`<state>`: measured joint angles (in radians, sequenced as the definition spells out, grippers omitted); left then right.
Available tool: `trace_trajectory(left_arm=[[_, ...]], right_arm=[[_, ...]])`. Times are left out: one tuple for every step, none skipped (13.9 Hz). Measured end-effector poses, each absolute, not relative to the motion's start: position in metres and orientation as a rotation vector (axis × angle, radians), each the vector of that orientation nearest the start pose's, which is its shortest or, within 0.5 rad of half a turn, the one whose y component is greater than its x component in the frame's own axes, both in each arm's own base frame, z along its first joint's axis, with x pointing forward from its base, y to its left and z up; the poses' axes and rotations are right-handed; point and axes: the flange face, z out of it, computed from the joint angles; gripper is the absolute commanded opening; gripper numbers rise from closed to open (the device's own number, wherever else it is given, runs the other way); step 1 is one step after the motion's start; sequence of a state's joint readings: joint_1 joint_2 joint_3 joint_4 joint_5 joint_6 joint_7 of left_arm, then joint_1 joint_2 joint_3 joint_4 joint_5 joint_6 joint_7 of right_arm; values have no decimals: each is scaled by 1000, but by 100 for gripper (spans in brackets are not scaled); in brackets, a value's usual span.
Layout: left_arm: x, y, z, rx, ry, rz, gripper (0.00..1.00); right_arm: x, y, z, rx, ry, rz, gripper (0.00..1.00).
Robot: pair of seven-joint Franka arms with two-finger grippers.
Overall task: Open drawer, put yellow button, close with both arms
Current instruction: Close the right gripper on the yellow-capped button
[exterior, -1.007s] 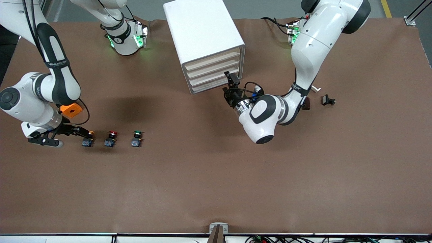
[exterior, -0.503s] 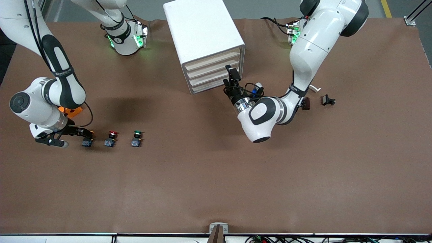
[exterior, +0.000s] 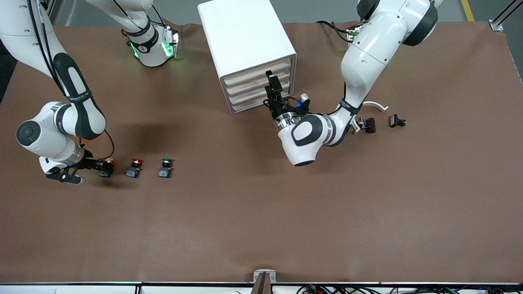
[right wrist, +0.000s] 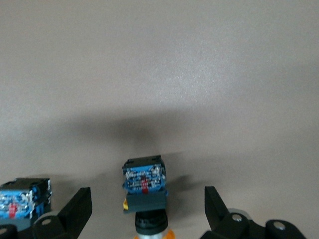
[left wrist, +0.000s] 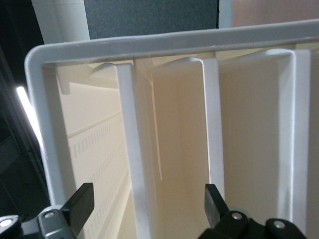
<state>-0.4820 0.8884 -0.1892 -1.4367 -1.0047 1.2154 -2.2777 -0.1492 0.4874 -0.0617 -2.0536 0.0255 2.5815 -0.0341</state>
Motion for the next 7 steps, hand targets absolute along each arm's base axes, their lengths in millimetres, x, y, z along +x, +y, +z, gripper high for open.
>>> trace_trajectory(left_arm=[[433,-461,204,-1092,-1435,1472,76],[430,-462,202,-1089,-1430,1469,69],[428,-464,202,-1088,-1426,1467,62],[427,-465,202,-1086,-1425,1467,56],[427,-466,202,-1078,-1425,1468,55],[426,-467,203,-1067,-1424,1469,51],[424,-469,204,-1060,-1423,1468,48]], right_arm=[[587,-126,194,-3146,301,-53,100],[588,-126,187,-3146,302,-39,100],[588,-126,180,-3146,303,-27,100],[588,-126,176,-3146,304,-17,100],[588,-126,173,-3146,303,-10,71],[587,-126,171,-3146,303,-5,33],[587,-126,171,-3145,303,-1,3]])
